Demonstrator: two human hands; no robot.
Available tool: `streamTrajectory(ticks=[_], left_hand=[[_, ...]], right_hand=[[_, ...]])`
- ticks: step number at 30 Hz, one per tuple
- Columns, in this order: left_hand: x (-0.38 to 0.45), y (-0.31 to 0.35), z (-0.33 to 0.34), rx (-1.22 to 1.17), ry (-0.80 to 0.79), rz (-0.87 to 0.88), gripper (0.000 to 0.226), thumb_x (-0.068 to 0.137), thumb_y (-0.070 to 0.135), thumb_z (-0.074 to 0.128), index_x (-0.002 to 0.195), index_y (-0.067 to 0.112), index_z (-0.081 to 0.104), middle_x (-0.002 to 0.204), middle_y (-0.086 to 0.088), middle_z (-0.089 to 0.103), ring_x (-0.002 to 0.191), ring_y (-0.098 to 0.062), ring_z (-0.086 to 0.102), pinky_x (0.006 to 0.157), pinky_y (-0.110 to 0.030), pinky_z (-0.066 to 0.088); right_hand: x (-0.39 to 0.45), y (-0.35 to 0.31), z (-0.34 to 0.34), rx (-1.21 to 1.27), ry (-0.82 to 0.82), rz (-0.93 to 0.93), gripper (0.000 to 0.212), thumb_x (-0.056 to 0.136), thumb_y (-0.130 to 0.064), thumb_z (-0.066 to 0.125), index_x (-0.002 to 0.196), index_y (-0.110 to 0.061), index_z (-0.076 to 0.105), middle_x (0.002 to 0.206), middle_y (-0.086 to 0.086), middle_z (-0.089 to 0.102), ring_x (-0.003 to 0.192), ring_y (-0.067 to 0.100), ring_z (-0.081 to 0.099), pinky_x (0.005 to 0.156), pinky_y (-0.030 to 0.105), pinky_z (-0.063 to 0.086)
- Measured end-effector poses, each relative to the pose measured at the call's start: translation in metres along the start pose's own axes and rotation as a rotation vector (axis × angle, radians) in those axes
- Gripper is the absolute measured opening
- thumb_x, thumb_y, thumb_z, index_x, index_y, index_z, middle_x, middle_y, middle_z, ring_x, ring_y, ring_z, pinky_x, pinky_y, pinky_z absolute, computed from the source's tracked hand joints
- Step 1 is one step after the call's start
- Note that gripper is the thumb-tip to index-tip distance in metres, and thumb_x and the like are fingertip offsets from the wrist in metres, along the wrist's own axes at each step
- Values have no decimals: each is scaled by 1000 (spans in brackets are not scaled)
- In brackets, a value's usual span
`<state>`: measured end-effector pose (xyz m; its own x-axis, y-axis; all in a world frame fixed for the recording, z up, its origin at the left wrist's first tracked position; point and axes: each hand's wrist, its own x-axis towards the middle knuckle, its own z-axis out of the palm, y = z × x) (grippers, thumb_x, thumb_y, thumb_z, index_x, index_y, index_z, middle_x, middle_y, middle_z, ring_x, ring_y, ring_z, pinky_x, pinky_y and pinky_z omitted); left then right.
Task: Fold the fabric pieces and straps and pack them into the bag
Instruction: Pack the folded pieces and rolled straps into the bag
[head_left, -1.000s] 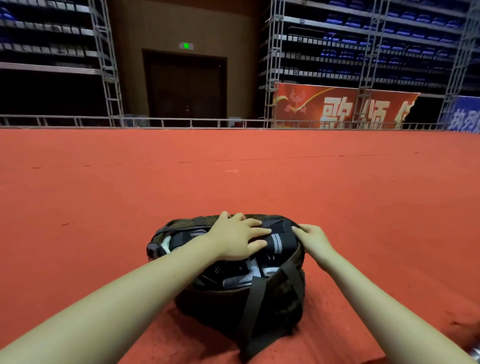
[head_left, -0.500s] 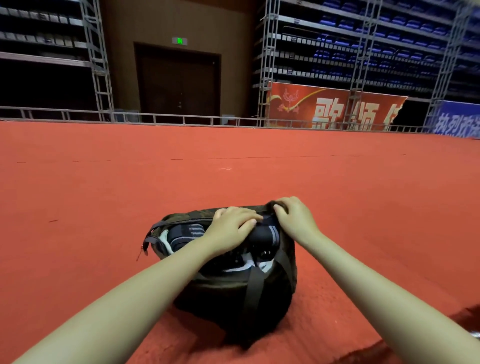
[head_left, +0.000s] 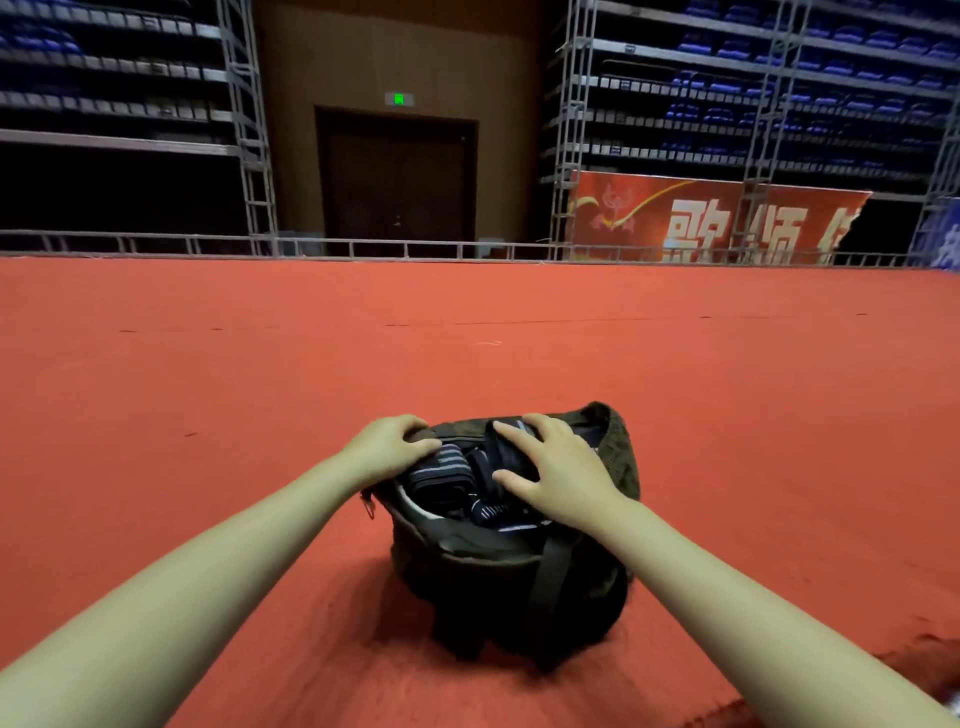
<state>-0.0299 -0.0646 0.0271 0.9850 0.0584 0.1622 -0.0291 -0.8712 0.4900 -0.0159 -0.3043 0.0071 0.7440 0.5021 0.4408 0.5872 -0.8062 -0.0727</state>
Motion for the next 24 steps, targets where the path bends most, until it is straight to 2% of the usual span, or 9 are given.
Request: streamTrajectory(ticks=[2,4,9,13,18,20,21,24], left_hand=[[0,2,0,-82,53,15,31,89,35,60,115,17,65,119,0,65,110,-18,57,92,-28,43],[1,5,1,-60,109,40,26,89,32,61,109,17,69,113,0,68,105,-18,59,88,-30,45],[5,12,3,37,250,95,21,87,25,61,103,17,72,105,-1,70,101,-20,61,81,-30,45],[11,15,-1,68,354,122,17,88,21,60,99,16,72,100,-6,64,100,-25,57,81,-32,41],[21,19,-4,33,380,68,16,89,19,60,100,15,71,102,-9,60,100,-28,55,80,-31,38],[21,19,-1,49,336,56,17,89,20,59,101,16,71,106,-10,57,104,-29,54,84,-32,40],[20,19,0,76,317,66,18,89,21,59,103,17,71,107,-10,55,107,-29,52,86,-33,41],[13,17,0,139,272,108,24,90,26,56,110,21,68,110,-7,52,110,-26,49,88,-37,45]], right_hand=[[-1,-1,-1,27,-7,36,60,89,-52,50,145,-38,32,144,4,37,134,23,31,106,38,33],[-1,7,-4,49,-3,75,57,89,-48,52,143,-39,36,139,3,42,130,23,36,104,38,35],[1,38,-10,-43,-19,109,55,93,-53,46,143,-33,39,137,-1,48,127,22,40,101,38,36],[5,34,2,-49,-138,96,54,97,-52,37,145,-27,37,146,-4,43,135,17,35,108,37,28],[6,32,15,-112,-206,114,59,97,-56,22,147,-27,33,150,-4,36,141,14,23,118,40,3],[3,32,13,-145,-174,125,75,88,-65,7,147,-26,32,147,-3,38,138,17,24,115,39,9],[3,32,13,-144,-122,139,78,86,-66,7,147,-24,33,144,-2,40,135,19,27,112,37,15],[3,28,15,-44,111,155,62,93,-55,30,142,-18,43,131,1,51,125,23,40,102,36,30]])
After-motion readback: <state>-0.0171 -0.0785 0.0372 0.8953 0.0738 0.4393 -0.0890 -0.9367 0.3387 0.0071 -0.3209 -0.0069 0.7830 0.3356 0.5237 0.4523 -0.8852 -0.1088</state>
